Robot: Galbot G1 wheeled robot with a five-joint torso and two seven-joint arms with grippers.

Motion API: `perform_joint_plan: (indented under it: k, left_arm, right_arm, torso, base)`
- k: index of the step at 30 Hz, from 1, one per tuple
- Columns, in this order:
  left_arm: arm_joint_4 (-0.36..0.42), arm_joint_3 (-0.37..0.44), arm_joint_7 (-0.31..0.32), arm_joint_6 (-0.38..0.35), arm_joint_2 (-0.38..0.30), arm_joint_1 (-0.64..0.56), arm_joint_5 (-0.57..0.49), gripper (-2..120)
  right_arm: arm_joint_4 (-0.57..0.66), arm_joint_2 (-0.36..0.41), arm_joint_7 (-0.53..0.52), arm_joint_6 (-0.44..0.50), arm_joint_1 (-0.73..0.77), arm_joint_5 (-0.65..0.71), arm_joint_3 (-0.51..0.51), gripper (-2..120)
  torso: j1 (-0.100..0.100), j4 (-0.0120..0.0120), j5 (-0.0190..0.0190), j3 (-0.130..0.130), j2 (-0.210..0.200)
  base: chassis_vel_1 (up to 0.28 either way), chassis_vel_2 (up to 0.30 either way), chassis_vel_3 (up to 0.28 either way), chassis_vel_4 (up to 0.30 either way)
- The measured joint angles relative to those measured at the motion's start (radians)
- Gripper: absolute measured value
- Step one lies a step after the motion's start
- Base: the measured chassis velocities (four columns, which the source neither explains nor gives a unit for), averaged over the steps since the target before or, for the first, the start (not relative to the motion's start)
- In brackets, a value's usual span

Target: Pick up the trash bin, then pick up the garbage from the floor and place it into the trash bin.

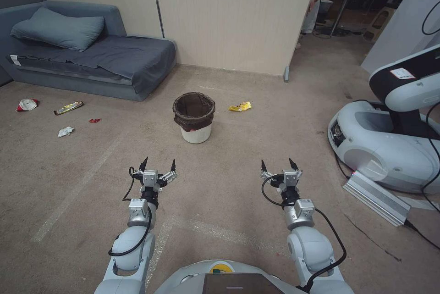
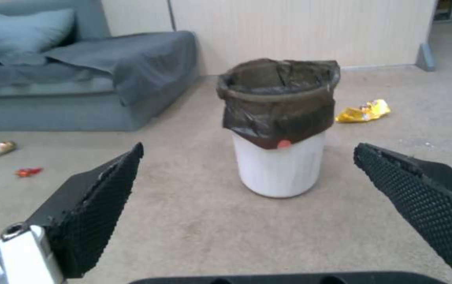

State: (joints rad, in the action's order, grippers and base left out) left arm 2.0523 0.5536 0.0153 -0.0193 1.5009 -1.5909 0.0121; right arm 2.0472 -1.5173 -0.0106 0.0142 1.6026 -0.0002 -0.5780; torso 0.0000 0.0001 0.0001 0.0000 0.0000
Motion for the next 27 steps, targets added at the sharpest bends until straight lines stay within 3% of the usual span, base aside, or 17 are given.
perform_joint_plan:
  k: [6, 7, 11, 14, 27]
  left_arm:
    - [0.196, 0.016, 0.058, -0.075, 0.004, -0.150, 0.051, 100]
    - [0.196, 0.016, 0.058, -0.075, 0.004, -0.150, 0.051, 100]
    - [0.334, 0.026, 0.099, -0.127, 0.007, -0.255, 0.086, 100]
    - [0.373, 0.026, 0.108, -0.143, 0.006, -0.290, 0.076, 100]
    - [0.380, 0.027, 0.111, -0.145, 0.003, -0.298, 0.043, 100]
  right_arm:
    - [0.195, -0.074, -0.054, 0.066, 0.217, -0.015, -0.117, 100]
    - [0.195, -0.074, -0.054, 0.066, 0.217, -0.015, -0.117, 100]
    - [0.248, -0.093, -0.074, 0.112, 0.294, 0.008, -0.137, 100]
    - [0.249, -0.094, -0.069, 0.118, 0.304, 0.013, -0.136, 100]
    - [0.250, -0.092, -0.055, 0.113, 0.305, 0.014, -0.128, 100]
  torso:
    - [0.000, -0.0003, -0.0001, 0.000, 0.000]
    - [0.000, -0.0003, -0.0001, 0.000, 0.000]
    - [0.000, 0.0000, 0.0001, 0.000, 0.000]
    - [0.000, 0.0004, 0.0001, 0.000, 0.000]
    - [0.000, -0.0002, 0.0000, 0.000, 0.000]
  base:
    - [0.000, 0.000, 0.000, 0.000]
    - [0.000, 0.000, 0.000, 0.000]
    - [0.000, 0.000, 0.000, 0.000]
    - [0.000, 0.000, 0.000, 0.000]
    - [0.000, 0.000, 0.000, 0.000]
